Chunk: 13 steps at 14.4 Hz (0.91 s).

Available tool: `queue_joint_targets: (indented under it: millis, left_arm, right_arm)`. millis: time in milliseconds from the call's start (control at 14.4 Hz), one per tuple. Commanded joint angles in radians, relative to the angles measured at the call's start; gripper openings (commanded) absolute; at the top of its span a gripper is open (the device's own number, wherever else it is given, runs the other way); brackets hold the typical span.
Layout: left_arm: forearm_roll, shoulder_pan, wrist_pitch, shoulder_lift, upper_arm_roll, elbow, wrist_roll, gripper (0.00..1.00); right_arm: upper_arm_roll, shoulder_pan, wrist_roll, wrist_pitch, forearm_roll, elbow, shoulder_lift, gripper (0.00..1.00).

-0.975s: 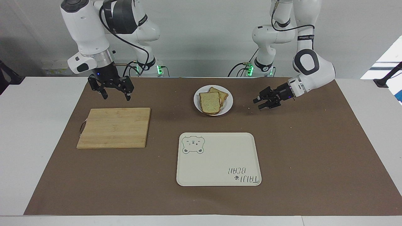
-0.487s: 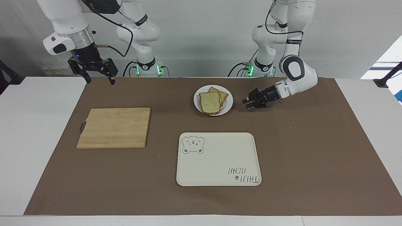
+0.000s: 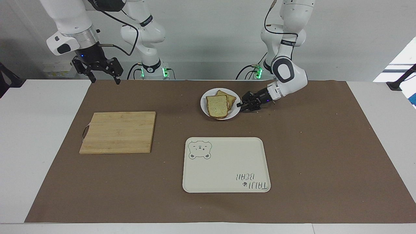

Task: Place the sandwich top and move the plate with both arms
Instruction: 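Move the left gripper to the plate rim nearest the robot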

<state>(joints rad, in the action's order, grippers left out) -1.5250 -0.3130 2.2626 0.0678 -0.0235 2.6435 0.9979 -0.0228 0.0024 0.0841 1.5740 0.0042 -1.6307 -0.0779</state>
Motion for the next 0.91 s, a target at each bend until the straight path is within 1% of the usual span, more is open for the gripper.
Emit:
queue_joint_targets:
  millis: [0,139,279,418,557,766,836]
  left_arm:
    - [-0.056,-0.014,0.02,-0.034,0.013,0.015,0.1,0.42]
    - [-0.082,-0.026,0.025,-0.045,0.013,0.015,0.102,0.36]
    - [-0.103,-0.044,0.034,-0.043,0.013,0.015,0.104,0.36]
    - [-0.115,-0.067,0.041,-0.043,0.014,0.015,0.105,0.36]
    - [-0.115,-0.101,0.078,-0.043,0.013,0.016,0.105,0.35]
    - [-0.115,-0.139,0.101,-0.045,0.014,0.018,0.104,0.18]
    - [-0.115,-0.141,0.103,-0.045,0.014,0.023,0.104,0.06]
  right_arm:
    - [0.006,-0.008,-0.03,-0.009,-0.032,-0.009,-0.014,1.0]
    - [0.004,-0.008,-0.03,-0.026,-0.032,0.005,-0.017,1.0]
    - [0.001,-0.01,-0.032,-0.038,-0.032,0.014,-0.026,1.0]
    - [-0.012,-0.01,-0.049,-0.026,-0.03,0.003,-0.043,1.0]
    - [-0.014,-0.01,-0.078,-0.012,-0.03,0.003,-0.043,1.0]
    - [-0.013,-0.01,-0.075,-0.022,-0.016,0.005,-0.042,1.0]
    - [-0.011,-0.005,-0.075,-0.022,-0.013,0.005,-0.042,1.0]
